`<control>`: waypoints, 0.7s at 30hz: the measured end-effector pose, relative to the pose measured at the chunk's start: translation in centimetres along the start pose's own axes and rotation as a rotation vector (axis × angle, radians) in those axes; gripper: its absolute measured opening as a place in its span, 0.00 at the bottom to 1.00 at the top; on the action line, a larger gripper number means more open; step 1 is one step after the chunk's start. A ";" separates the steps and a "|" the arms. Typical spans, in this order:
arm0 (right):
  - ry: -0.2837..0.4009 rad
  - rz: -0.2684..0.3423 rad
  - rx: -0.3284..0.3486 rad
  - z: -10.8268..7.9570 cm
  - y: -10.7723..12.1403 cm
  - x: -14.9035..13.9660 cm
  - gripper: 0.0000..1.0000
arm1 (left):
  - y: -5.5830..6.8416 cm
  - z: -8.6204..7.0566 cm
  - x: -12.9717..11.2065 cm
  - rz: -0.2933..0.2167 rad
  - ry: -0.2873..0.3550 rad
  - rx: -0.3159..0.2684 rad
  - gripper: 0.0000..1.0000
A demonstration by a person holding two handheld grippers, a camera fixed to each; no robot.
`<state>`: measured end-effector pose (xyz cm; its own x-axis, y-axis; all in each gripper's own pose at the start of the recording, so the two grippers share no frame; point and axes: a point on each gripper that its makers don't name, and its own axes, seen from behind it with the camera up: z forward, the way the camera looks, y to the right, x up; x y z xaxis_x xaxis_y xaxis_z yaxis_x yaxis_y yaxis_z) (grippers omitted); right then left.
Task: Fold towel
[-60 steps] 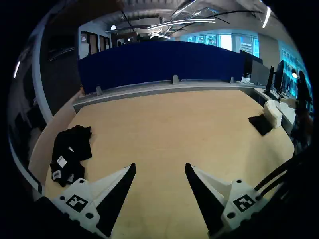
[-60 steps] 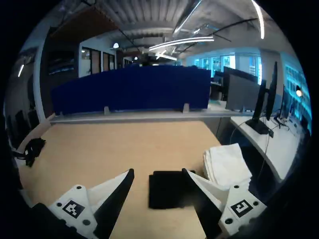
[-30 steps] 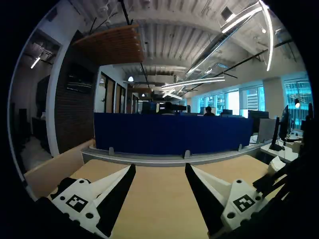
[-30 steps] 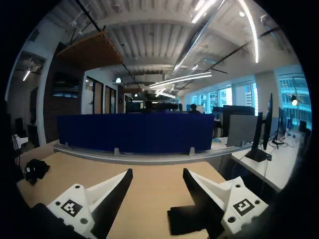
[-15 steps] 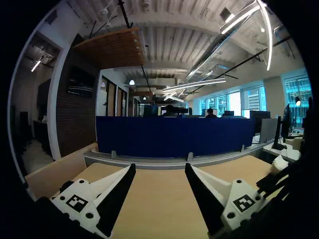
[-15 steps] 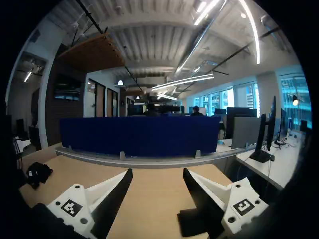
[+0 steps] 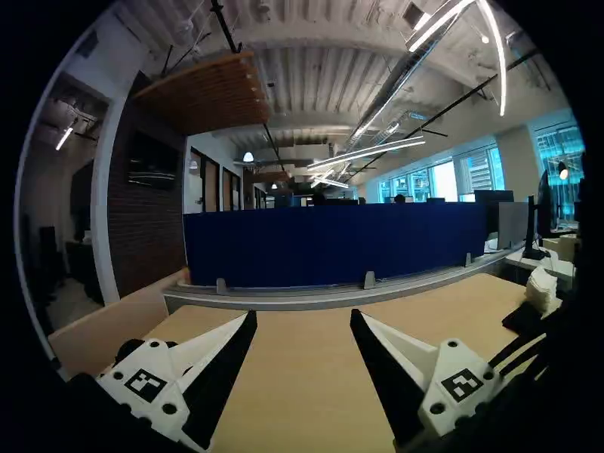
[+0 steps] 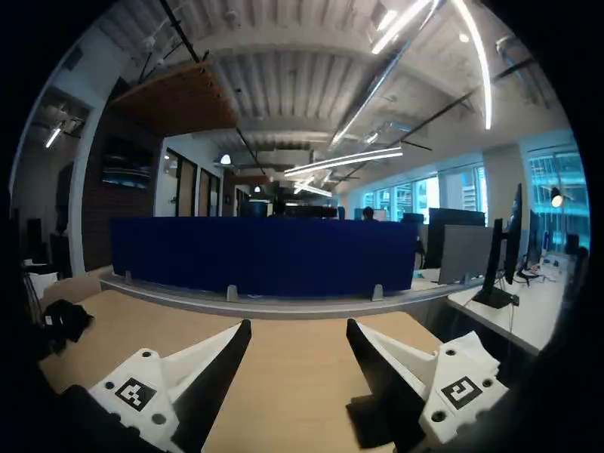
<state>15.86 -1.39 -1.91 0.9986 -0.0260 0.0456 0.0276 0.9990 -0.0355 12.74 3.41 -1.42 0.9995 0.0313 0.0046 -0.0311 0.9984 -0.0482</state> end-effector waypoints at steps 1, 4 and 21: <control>0.000 -0.002 0.000 0.1 -0.2 -0.3 0.98 | -0.1 0.1 -0.4 0.002 0.006 0.004 0.91; 0.000 -0.009 0.000 0.4 -0.6 -1.2 0.98 | 0.0 0.4 -1.9 0.009 0.018 0.013 0.92; 0.025 -0.033 -0.005 2.0 -0.9 -3.1 0.98 | -1.6 0.8 -10.4 0.020 0.028 0.045 0.92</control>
<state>12.68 -2.09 0.00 0.9980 -0.0597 0.0223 0.0605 0.9974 -0.0396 2.37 1.52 -0.62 0.9984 0.0510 -0.0243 -0.0511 0.9987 -0.0035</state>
